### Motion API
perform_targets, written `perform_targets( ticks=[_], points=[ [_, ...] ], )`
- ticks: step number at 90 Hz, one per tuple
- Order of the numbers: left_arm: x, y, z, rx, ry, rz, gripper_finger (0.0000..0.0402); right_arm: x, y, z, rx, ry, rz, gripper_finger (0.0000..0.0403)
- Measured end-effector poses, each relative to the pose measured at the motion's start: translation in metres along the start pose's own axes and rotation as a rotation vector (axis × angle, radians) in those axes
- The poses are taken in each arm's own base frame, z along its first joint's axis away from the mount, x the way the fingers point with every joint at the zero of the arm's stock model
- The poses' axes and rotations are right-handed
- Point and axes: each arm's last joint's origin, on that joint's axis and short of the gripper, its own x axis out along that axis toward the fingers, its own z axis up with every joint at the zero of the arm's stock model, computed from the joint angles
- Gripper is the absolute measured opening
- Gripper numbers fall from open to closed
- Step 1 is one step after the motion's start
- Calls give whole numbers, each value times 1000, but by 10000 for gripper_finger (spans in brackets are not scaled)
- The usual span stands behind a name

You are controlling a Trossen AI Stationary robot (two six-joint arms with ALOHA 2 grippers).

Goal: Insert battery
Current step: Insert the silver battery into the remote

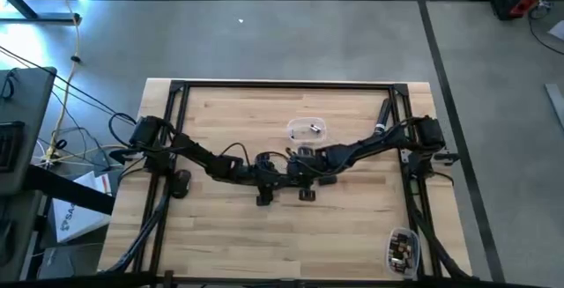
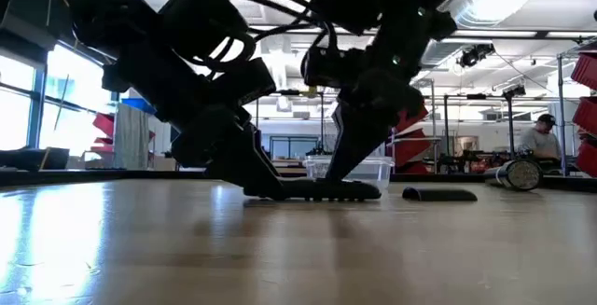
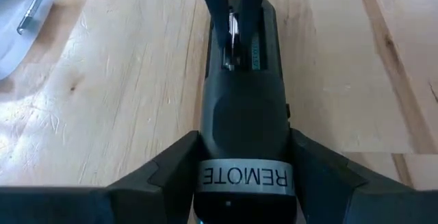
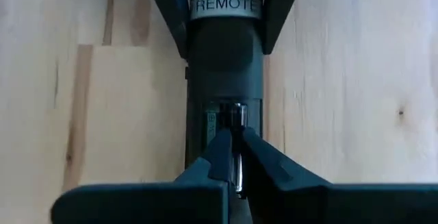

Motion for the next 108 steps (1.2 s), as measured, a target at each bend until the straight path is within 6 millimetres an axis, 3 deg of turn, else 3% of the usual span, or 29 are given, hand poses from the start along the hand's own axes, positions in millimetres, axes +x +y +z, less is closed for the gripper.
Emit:
perform_targets(
  ticks=[41, 66, 88, 108],
  points=[
    [0, 0, 0, -4, -4, -1, 182, 3, -1, -9, 39, -30, 2, 0],
    [0, 0, 0, -7, -4, 4, 182, -38, -13, 6, 18, -129, -20, 0],
    [0, 0, 1, -8, -6, 3, 182, -79, -65, 8, 79, -179, -204, 0],
    [0, 1, 1, -9, -9, 12, 182, -77, -126, -8, 161, -104, -274, 0]
  ],
)
